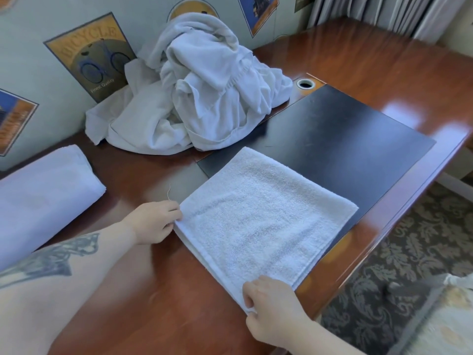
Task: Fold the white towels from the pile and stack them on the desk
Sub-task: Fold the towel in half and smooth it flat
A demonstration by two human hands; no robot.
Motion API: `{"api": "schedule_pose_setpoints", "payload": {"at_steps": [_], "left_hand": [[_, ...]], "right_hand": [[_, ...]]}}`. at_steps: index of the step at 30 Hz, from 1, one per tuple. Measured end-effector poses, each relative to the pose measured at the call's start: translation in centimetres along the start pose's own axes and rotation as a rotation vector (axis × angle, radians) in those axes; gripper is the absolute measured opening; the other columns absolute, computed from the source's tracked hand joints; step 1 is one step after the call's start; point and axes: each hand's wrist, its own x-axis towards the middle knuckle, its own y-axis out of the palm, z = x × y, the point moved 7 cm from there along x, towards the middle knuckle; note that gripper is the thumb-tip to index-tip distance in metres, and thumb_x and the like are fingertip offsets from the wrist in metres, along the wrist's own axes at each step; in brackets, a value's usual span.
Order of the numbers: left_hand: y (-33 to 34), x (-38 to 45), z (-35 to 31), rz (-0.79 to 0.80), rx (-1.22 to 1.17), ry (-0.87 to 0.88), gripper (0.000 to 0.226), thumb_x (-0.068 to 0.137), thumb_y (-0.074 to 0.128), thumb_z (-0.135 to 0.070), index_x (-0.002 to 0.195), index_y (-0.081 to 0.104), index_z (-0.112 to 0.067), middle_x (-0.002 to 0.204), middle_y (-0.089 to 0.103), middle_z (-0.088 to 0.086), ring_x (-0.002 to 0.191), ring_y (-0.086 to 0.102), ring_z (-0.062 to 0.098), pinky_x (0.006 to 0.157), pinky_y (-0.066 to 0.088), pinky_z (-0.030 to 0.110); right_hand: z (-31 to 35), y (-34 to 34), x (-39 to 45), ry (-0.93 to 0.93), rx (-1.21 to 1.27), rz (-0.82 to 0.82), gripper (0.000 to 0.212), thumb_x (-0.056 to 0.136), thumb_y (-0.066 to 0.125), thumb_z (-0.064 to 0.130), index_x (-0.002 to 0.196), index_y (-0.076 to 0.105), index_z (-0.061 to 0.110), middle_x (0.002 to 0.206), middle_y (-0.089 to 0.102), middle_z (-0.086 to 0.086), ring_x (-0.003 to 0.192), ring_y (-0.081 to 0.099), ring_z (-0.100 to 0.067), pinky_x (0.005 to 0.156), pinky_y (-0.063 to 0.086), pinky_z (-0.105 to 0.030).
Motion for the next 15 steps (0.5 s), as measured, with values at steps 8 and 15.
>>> {"api": "schedule_pose_setpoints", "payload": {"at_steps": [8,15], "left_hand": [[0.3,2.3,0.6,-0.100,0.143,-0.303,0.020,0.070,0.058,0.010,0.077,0.069,-0.005,0.078,0.063,0.009,0.067,0.061,0.029,0.052,0.047,0.034],[-0.7,3.6,0.1,-0.261,-0.232,-0.891,0.034,0.083,0.053,-0.005,0.111,0.068,-0.018,0.120,0.062,-0.001,0.109,0.052,0.023,0.087,0.038,0.036]], "right_hand": [[1.0,0.0,0.9,-0.002,0.226,0.010,0.024,0.079,0.053,0.040,0.100,0.057,0.030,0.095,0.061,0.012,0.094,0.053,-0.010,0.079,0.040,-0.025],[-10.3,-11.2,5.4,0.279,0.332,-0.400,0.015,0.083,0.056,0.027,0.091,0.056,0.040,0.080,0.058,0.022,0.078,0.052,0.000,0.058,0.032,-0.016]]}}
